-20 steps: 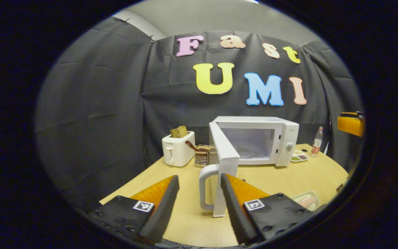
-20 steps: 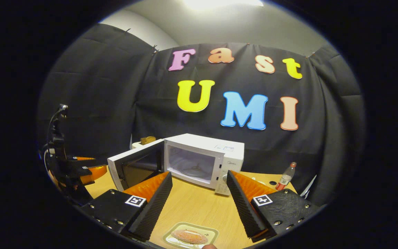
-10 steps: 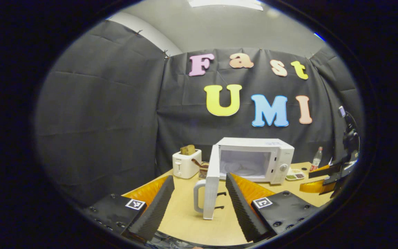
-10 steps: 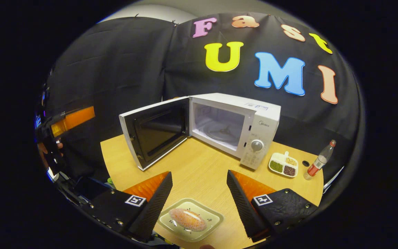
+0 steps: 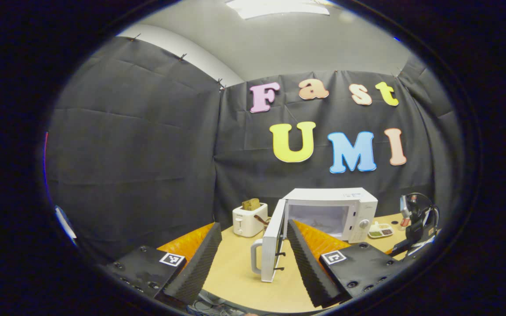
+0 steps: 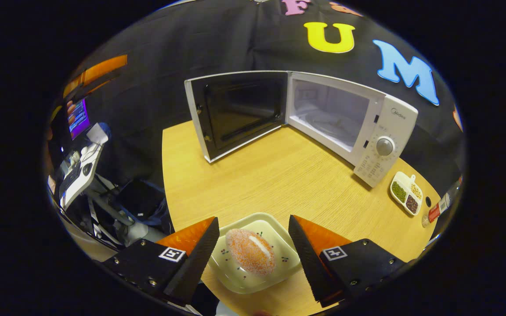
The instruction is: Open the microwave oven with the left hand, put the food in, and close the microwave oven.
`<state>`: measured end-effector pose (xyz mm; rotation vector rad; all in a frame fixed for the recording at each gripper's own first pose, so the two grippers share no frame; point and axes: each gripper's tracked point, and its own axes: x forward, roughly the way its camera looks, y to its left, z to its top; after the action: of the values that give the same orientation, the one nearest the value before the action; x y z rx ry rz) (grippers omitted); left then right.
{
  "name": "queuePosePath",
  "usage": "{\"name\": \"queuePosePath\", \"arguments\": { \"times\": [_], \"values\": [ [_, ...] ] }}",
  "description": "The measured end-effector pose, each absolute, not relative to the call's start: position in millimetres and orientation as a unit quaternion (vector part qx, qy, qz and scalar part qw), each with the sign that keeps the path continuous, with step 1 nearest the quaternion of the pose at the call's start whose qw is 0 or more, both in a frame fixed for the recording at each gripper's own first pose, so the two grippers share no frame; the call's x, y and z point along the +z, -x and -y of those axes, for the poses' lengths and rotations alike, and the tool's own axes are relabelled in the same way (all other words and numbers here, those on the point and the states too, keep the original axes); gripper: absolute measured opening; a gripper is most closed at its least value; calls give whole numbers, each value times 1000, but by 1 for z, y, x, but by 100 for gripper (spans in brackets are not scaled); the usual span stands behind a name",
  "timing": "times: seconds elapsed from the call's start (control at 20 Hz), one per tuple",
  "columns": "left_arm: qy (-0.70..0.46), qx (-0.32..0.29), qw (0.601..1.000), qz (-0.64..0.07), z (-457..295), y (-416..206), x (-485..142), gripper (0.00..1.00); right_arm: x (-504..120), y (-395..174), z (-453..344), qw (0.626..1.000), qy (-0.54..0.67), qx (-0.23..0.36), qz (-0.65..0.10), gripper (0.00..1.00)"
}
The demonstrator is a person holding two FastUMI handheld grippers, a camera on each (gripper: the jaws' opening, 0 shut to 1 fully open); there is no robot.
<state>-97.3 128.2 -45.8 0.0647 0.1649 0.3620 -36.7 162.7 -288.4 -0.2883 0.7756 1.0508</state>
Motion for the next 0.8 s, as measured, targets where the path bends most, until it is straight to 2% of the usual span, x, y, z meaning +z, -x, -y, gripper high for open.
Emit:
{"name": "queuePosePath", "arguments": {
  "times": [0.35,0.8],
  "values": [
    [-49,214,972,-79,-117,115,-40,98,-338,51,-148,736,185,513,-402,98],
    [-50,232,968,-81,-108,115,-44,96,-367,59,-148,720,208,519,-410,97]
  ]
}}
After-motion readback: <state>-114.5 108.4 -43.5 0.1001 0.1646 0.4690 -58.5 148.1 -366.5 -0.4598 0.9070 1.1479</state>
